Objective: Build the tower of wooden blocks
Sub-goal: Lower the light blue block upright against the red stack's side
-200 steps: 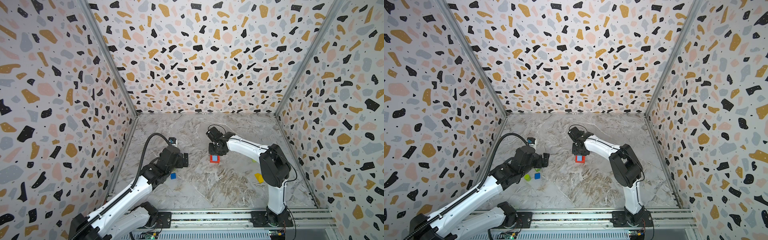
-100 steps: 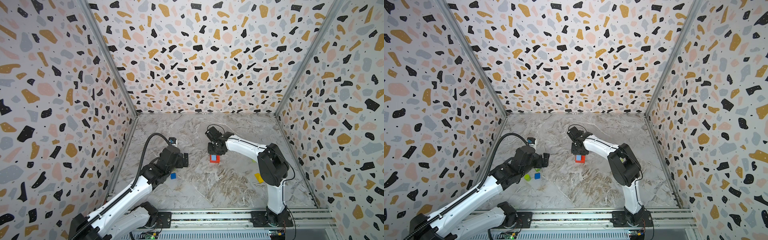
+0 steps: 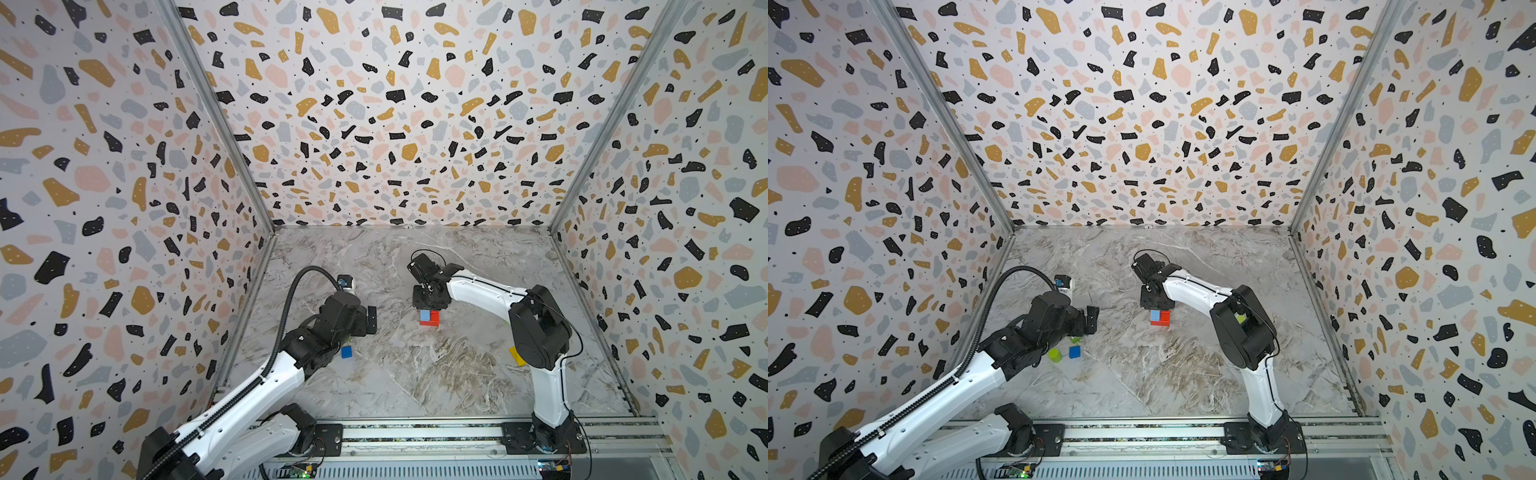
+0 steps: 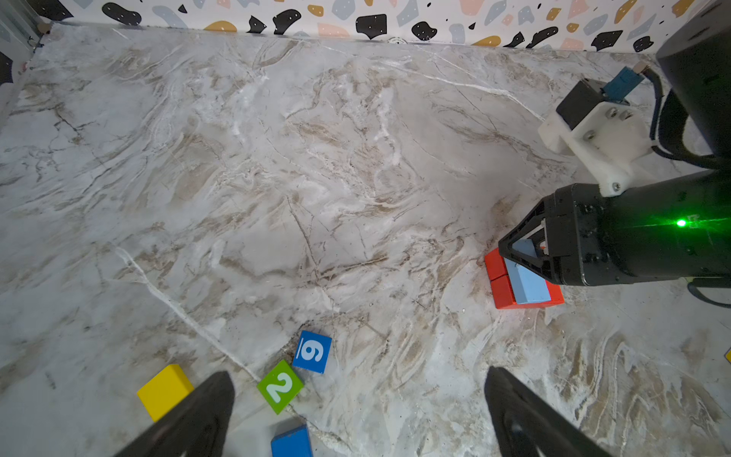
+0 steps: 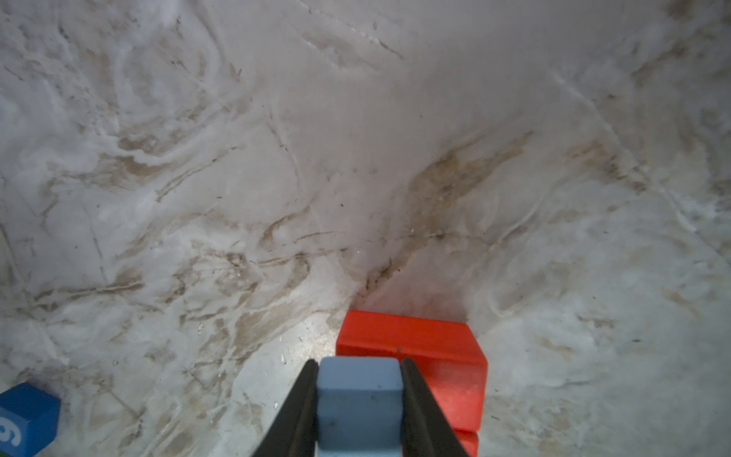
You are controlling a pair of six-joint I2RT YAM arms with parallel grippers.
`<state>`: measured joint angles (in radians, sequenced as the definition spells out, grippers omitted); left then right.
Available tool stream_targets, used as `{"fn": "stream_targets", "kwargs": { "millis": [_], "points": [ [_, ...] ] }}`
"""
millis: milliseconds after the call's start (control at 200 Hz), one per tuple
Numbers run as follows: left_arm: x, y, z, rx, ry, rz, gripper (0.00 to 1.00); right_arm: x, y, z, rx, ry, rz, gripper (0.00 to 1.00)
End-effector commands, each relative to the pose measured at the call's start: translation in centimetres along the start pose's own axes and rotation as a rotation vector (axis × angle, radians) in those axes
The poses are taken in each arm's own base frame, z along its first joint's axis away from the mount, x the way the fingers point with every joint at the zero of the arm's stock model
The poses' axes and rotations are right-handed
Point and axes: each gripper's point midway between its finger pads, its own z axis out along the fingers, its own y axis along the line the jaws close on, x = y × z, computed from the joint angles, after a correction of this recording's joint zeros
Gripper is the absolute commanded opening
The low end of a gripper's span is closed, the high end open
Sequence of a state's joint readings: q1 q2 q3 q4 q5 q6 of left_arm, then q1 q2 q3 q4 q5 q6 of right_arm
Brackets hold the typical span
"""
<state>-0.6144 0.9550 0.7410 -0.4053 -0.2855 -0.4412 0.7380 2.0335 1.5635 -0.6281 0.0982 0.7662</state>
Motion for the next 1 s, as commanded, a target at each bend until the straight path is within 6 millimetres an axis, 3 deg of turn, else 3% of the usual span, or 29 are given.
{"fn": "stream_targets", "kwargs": {
  "millis": [0,996],
  "points": [
    [-0.17,-0.23,-0.12,0.017,-0.012,-0.002,1.0,-0.92,0.74,-1.13,-0.01,-0.024,0.006,0.17],
    [-0.15,-0.23,-0.13,0.018,-0.012,-0.003,1.0,-0.74,0.01,-0.8,0.041,-0.01,-0.021,0.21]
  ]
}}
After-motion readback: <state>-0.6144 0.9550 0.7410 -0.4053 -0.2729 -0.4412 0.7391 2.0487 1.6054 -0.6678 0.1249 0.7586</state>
